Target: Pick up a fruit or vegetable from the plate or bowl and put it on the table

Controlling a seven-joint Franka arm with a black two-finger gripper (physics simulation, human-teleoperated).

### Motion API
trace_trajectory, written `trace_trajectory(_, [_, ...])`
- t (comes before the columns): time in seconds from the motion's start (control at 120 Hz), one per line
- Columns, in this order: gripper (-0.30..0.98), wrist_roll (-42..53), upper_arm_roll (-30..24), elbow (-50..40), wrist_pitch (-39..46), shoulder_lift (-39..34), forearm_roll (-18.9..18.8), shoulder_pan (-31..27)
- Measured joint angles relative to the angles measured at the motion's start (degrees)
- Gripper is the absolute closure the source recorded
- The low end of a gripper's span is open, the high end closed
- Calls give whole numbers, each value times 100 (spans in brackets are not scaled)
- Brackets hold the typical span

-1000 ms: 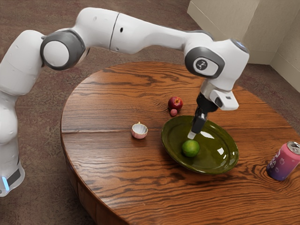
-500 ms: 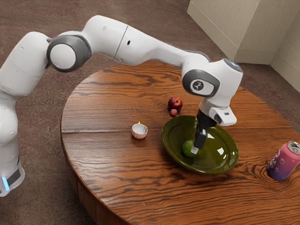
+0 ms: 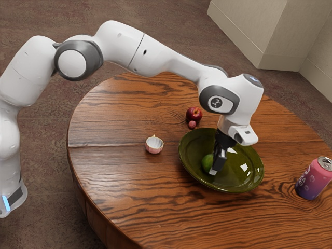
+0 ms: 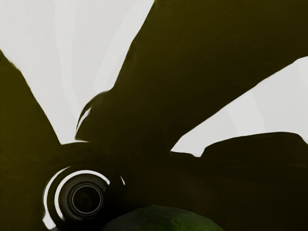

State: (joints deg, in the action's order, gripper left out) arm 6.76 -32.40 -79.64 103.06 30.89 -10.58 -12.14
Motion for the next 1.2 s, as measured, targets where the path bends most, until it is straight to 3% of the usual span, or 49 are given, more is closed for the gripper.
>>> trace_trajectory(0.117, [36, -42, 52, 1, 16, -186, -43, 53])
trace_trajectory(0.25, [36, -75, 369, -113, -308, -1382, -55, -8])
trace_trajectory(0.417, [35, 71, 822, -1213, -700, -3065, 273, -1046])
trace_trajectory(0.533, [36, 303, 870, -1393, -838, -3159, 482, -1907])
trace_trajectory(0.708, [38, 697, 964, -1389, -926, -2428, 749, -2691])
trace_trajectory(0.85, [38, 960, 1004, -1382, -908, -2140, 827, -2483])
trace_trajectory(0.95, [18, 1116, 1007, -1372, -905, -2107, 906, -2461])
trace_trajectory(1.083, [7, 1286, 1010, -1283, -904, -2166, 956, -2310])
trace_trajectory(1.133, [5, 1323, 1213, -1024, -928, -2350, 936, -1716])
trace_trajectory(1.167, [4, 1285, 1630, -852, -989, -2595, 855, -905])
trace_trajectory(1.2, [3, 1196, 2167, -598, -1113, -2777, 494, 195])
